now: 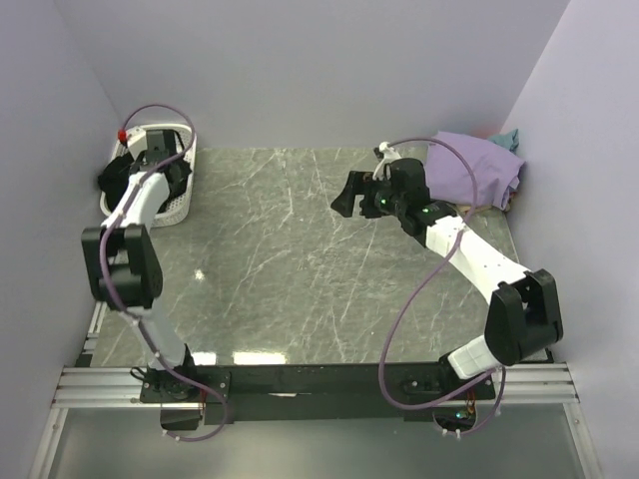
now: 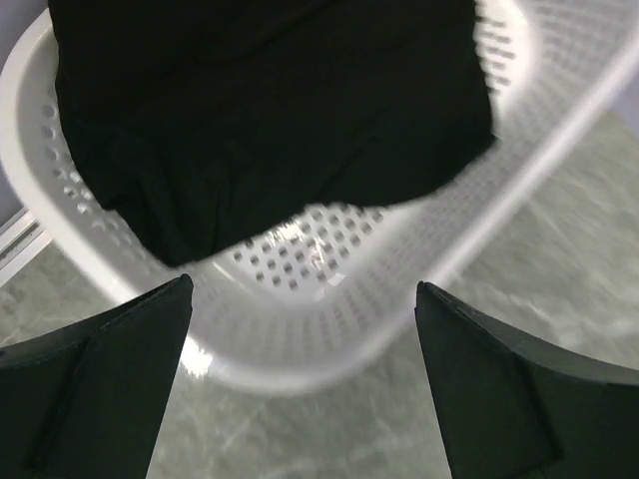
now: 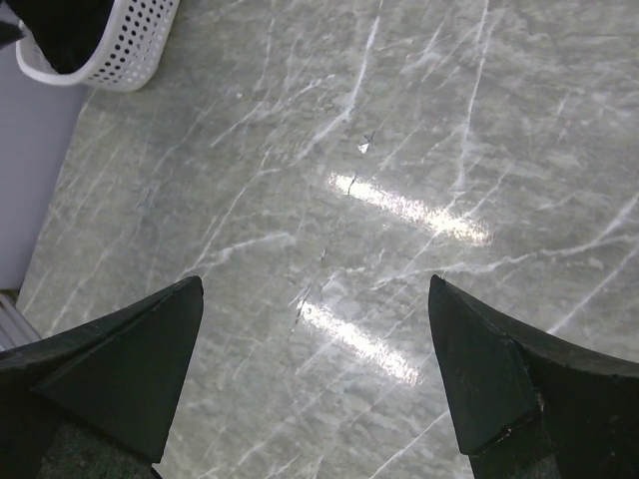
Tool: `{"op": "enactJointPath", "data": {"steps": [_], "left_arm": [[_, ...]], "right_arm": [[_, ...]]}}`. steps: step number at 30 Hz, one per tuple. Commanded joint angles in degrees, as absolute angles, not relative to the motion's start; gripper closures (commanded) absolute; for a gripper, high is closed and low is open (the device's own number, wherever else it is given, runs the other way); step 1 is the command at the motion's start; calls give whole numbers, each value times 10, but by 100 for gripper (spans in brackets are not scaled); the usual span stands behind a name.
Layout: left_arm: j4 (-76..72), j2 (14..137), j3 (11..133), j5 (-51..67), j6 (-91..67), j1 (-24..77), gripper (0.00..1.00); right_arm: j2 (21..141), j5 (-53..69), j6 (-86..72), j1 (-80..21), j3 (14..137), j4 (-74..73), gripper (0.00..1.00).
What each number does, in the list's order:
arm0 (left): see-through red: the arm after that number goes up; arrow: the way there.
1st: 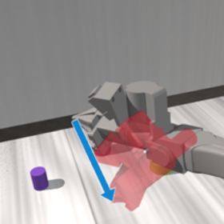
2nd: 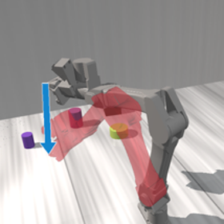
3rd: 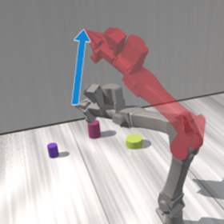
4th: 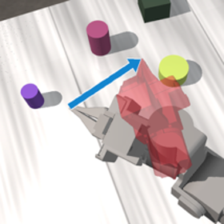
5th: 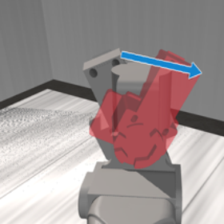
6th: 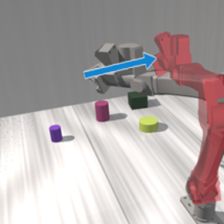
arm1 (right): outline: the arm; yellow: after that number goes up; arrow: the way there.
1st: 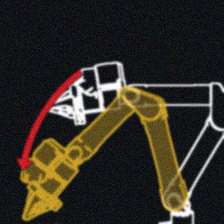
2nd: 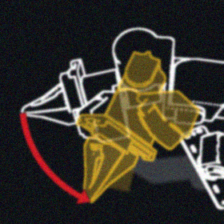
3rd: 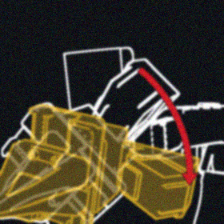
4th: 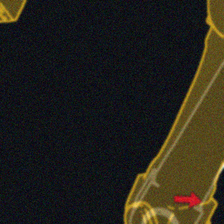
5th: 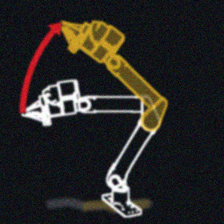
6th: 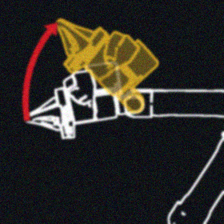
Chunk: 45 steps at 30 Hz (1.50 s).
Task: Fold and stack the t-shirts
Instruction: Grab the tshirt from the pile
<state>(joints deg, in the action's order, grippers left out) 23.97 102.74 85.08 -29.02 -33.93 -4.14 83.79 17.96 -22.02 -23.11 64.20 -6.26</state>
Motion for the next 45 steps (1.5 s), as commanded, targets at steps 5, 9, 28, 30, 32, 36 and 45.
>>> {"op": "enactJointPath", "data": {"steps": [5,9,28,30,32,36,45], "left_arm": [[308,1197,1093,-373,-367,-106,3],[249,1259,1124,-299,-333,-137,4],[315,1456,1297,-209,-292,-162,15],[316,1462,1303,-197,-287,-163,18],[302,1461,1292,-182,-283,-163,30],[349,1496,1357,-162,-275,-163,75],[276,1404,1224,-83,-259,-163,99]], "right_arm": [[876,235,-178,-236,687,-47,0],[908,250,-178,-235,703,-53,0],[928,271,-180,-236,705,-54,0],[927,268,-178,-235,704,-55,0],[927,264,-177,-235,704,-59,0],[928,267,-175,-235,706,-63,0],[925,271,-175,-235,697,-61,0]]}}
